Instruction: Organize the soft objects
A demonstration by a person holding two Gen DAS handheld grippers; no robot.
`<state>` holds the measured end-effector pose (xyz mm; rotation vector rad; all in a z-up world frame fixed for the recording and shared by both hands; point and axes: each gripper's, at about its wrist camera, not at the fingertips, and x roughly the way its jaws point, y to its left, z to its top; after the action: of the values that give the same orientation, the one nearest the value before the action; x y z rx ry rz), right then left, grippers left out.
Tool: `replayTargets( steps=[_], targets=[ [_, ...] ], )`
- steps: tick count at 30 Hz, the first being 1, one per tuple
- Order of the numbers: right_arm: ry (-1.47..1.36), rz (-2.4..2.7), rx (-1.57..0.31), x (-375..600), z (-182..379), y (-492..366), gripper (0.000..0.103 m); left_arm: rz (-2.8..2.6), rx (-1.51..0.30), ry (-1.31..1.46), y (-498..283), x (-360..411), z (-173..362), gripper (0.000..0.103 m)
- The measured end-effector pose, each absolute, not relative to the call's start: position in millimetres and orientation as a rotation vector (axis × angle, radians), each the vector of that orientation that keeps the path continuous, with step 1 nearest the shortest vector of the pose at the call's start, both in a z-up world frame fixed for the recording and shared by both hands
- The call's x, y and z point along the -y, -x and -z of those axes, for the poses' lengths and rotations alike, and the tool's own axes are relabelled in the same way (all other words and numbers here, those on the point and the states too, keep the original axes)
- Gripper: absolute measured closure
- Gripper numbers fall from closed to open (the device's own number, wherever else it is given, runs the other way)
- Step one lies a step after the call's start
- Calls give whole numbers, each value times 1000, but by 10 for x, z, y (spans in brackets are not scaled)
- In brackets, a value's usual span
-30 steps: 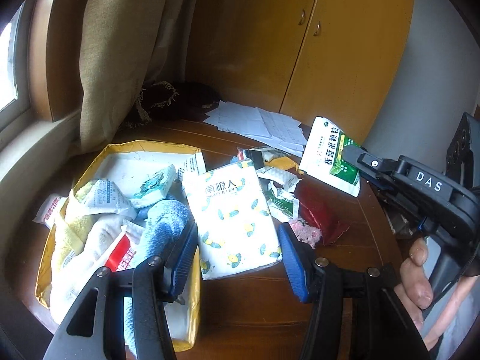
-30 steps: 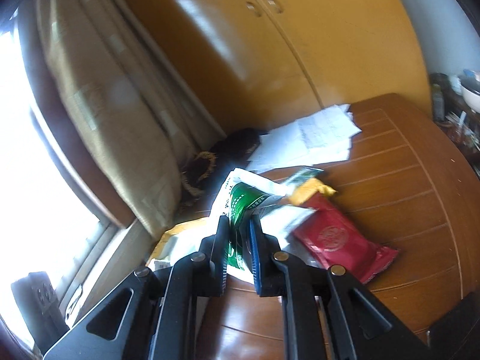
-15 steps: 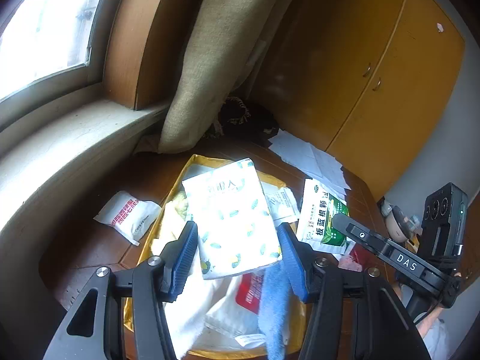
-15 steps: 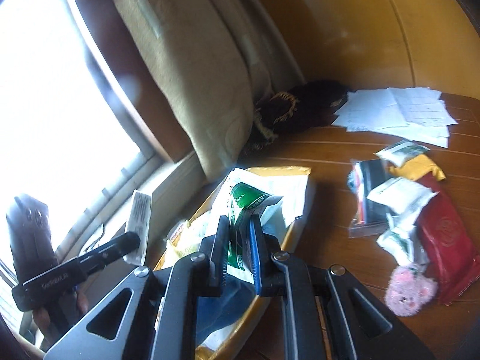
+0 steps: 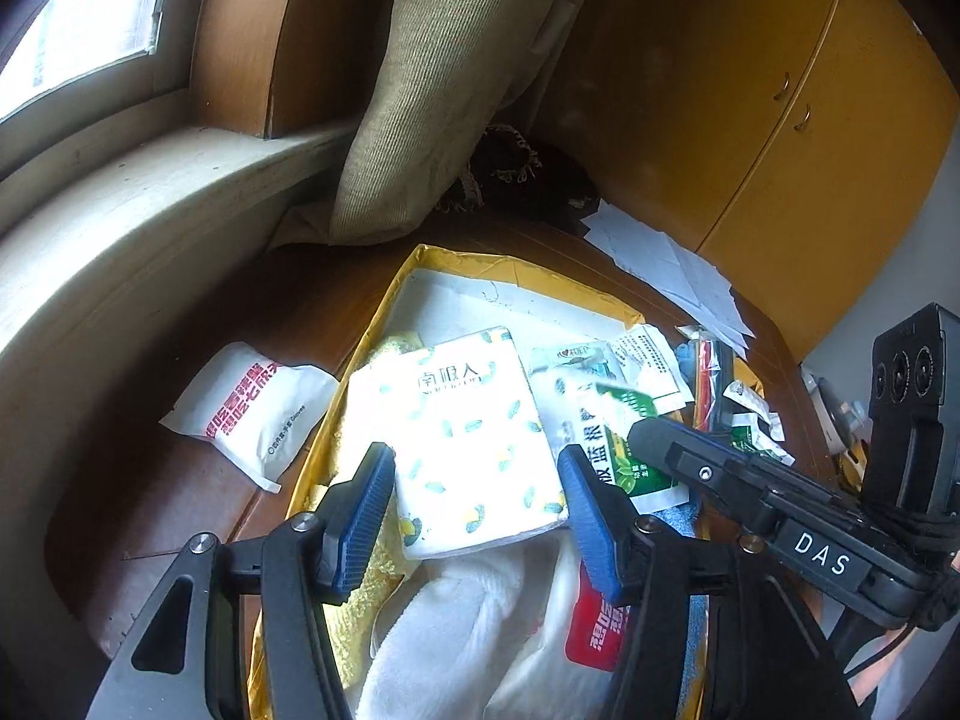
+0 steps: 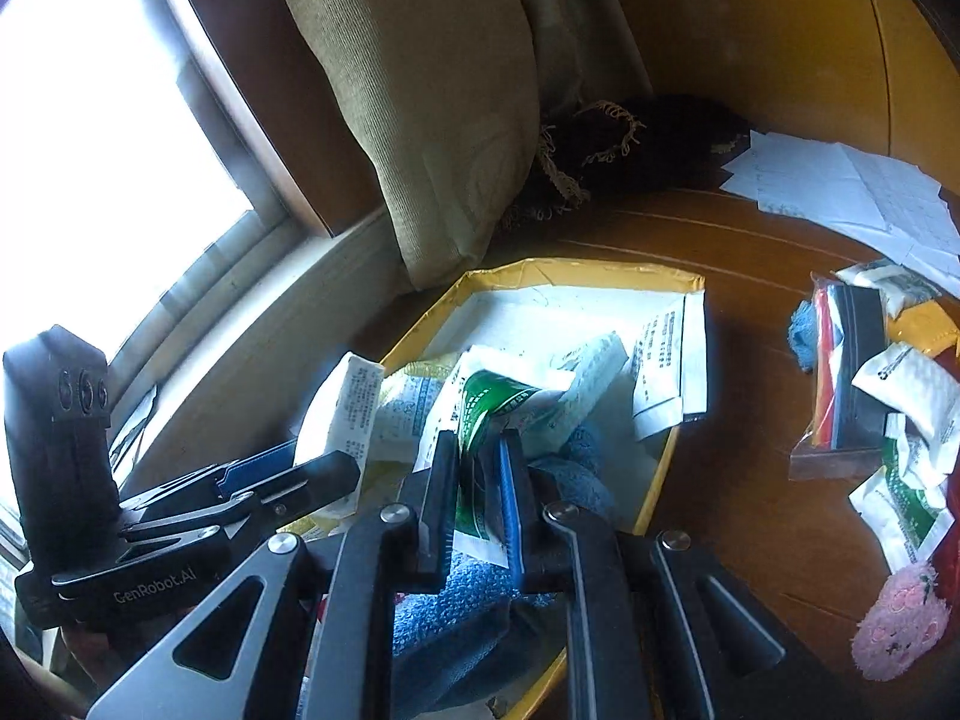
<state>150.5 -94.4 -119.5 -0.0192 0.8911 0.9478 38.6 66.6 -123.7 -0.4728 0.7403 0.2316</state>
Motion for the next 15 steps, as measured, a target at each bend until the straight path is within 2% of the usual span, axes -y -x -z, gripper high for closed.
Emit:
replayTargets(
  steps=[3,6,8,11,15],
  targets=[
    [1,-941,-915,953,1265,-1522,90,-231,-759,443,-441,-605,1253,41],
    [-39,-946,-919,1027,1234,-1513,86,-218,-733,456,-364,-567,1214,33],
    [-65,-945,-894,1140,1162,-1475,64,-230,-699,454,-289,-528,1143,23],
    [-109,-943,-853,1344,1058,-1405,55,-248,-666,414,-210,-402,1025,17],
    [-175,-934,-835,1668,981,-1361,48,-223,-639,401,-114,-185,875,17]
  ],
)
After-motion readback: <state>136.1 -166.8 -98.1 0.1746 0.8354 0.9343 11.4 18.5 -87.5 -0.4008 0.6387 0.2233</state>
